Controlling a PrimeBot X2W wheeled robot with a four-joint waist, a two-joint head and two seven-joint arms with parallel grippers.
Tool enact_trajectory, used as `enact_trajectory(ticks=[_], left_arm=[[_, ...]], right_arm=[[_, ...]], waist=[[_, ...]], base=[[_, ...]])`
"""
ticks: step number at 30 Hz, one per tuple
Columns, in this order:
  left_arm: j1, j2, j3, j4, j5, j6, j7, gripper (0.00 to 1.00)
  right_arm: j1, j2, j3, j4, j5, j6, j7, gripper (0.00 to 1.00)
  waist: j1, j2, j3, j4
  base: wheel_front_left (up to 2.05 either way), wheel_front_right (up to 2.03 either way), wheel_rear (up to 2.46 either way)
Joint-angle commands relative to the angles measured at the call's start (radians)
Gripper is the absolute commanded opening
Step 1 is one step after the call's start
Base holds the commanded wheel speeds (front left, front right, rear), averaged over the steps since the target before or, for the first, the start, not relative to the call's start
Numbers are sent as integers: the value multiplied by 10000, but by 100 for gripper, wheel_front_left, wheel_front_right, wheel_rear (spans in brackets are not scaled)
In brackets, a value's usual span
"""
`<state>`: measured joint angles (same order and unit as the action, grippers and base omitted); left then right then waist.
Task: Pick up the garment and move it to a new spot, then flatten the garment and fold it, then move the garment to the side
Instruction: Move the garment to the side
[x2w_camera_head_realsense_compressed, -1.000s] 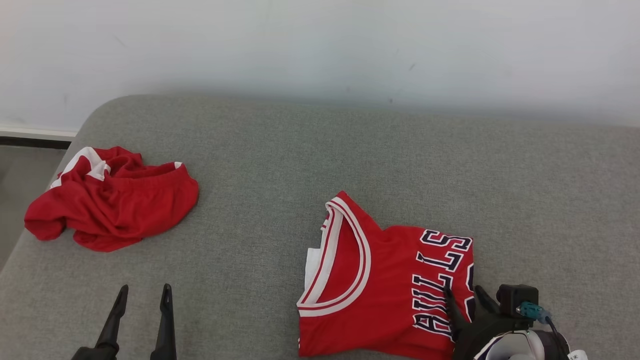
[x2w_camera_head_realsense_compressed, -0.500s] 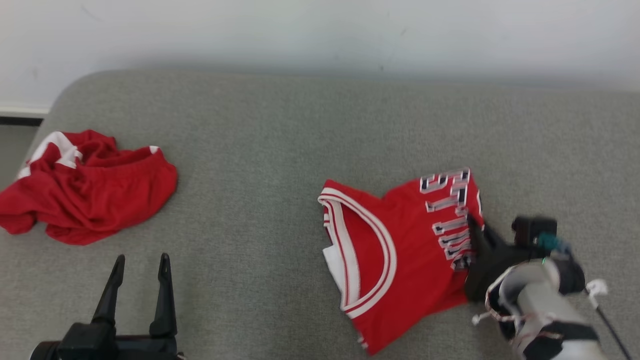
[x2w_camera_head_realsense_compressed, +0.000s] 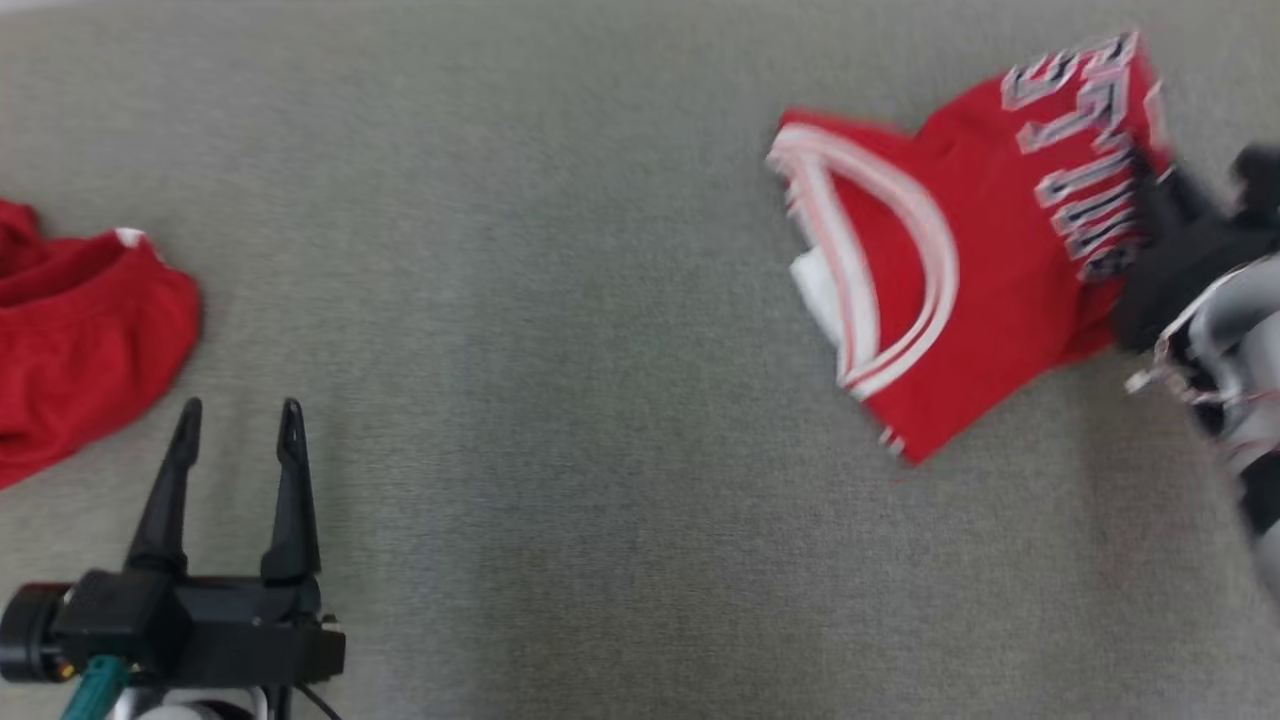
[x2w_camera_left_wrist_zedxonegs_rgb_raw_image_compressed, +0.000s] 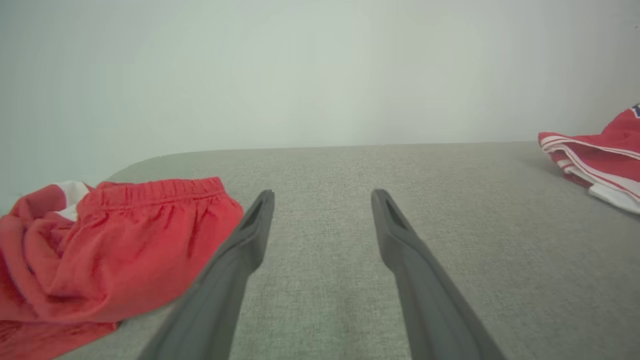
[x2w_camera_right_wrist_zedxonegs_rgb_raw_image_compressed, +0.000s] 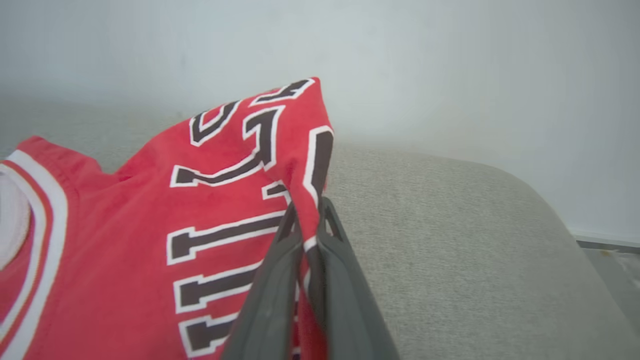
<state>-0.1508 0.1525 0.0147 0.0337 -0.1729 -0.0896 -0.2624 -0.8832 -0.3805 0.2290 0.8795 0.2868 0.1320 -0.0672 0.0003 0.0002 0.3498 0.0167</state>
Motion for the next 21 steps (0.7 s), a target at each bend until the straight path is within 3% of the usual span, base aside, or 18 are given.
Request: enact_trajectory(ticks=[1, 12, 21], left_arm=[[-232, 113, 43, -164, 96, -43, -33, 100], [-276, 571, 412, -979, 115, 98, -3, 100], [-279, 754, 430, -1674, 104, 176, 163, 100]], right_arm=[[-331, -273, 14, -182, 95, -30, 17, 0], [-1787, -1831, 38, -792, 170, -30, 788, 0], [-2467, -2927, 35, -1079, 52, -30, 1292, 0]], waist=[[-3, -2, 1105, -853], [-3, -2, 1859, -1599], [-3, -2, 2315, -1590]], base=[[0, 0, 0], [0, 0, 0], [0, 0, 0]])
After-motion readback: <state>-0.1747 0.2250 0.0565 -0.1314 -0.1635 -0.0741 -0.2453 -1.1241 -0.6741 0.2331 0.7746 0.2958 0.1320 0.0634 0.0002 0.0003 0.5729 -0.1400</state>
